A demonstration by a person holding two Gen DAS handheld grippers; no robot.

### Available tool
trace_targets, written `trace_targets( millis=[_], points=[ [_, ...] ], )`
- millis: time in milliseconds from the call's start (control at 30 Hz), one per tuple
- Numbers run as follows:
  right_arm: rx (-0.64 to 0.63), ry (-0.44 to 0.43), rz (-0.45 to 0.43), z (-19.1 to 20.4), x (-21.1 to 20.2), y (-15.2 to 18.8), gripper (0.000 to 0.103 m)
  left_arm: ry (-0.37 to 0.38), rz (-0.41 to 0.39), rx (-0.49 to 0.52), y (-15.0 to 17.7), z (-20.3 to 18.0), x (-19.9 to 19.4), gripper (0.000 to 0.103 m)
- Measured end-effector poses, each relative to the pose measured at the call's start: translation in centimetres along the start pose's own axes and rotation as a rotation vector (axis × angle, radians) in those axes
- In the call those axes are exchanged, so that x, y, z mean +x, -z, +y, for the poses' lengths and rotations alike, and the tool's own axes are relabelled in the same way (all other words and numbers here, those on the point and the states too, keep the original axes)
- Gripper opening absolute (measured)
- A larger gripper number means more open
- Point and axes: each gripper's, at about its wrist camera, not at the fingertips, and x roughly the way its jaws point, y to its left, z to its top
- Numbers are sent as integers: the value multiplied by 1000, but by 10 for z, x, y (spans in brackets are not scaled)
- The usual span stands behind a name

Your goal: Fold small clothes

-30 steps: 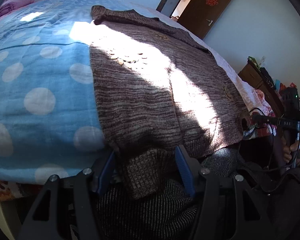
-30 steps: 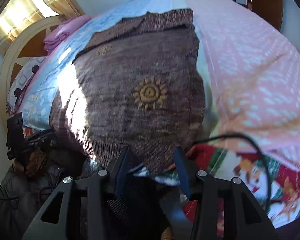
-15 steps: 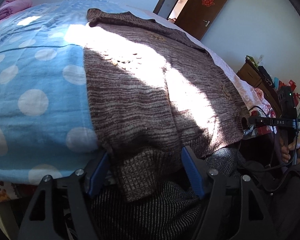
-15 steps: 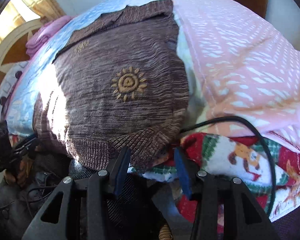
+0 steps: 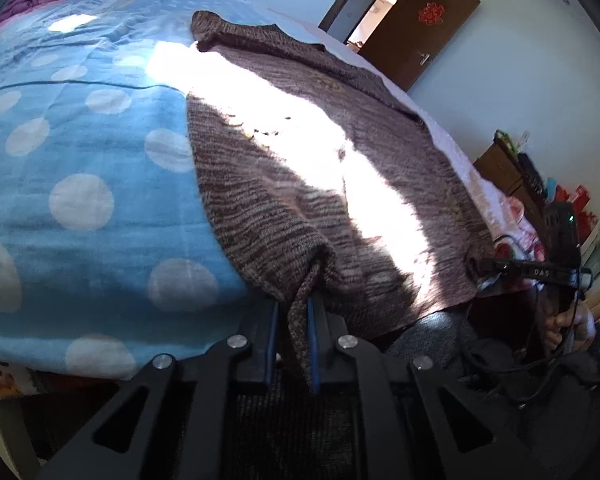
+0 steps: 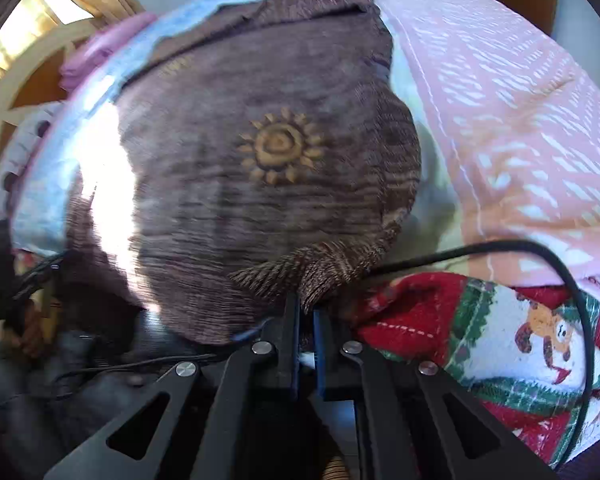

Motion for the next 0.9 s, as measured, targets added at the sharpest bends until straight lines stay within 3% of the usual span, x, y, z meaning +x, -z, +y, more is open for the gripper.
trace_targets(
  millis=[100, 300, 400, 633, 733, 767, 800, 833, 867, 900],
  points=[
    [6, -82, -80, 2, -26, -20, 5, 57, -61, 5, -15, -8, -19, 13],
    [32, -152, -201, -4, -41, -84, 5, 32, -125, 62, -64, -19, -30, 10],
    [81, -171, -236, -8, -29, -118, 5, -22, -125, 57, -95, -14, -19, 9],
    [188, -100, -281, -32, 22, -171, 5, -192, -102, 1, -157, 21, 15, 8],
    [217, -67, -265, -41, 36, -173, 5, -147, -84, 55, -161, 23, 7, 7],
    [233, -72, -254, -43, 38, -172, 6, -140, -77, 112, -159, 19, 1, 14],
    [240, -71, -250, -44, 38, -169, 8, -147, -71, 172, -154, 15, -5, 28],
    [243, -71, -252, -44, 36, -167, 15, -165, -59, 240, -149, 11, -10, 40],
    [245, -75, -270, -45, 31, -162, 28, -179, -48, 302, -144, 8, -14, 66],
    [244, -82, -295, -44, 27, -159, 36, -190, -41, 366, -137, 5, -19, 77]
  ],
)
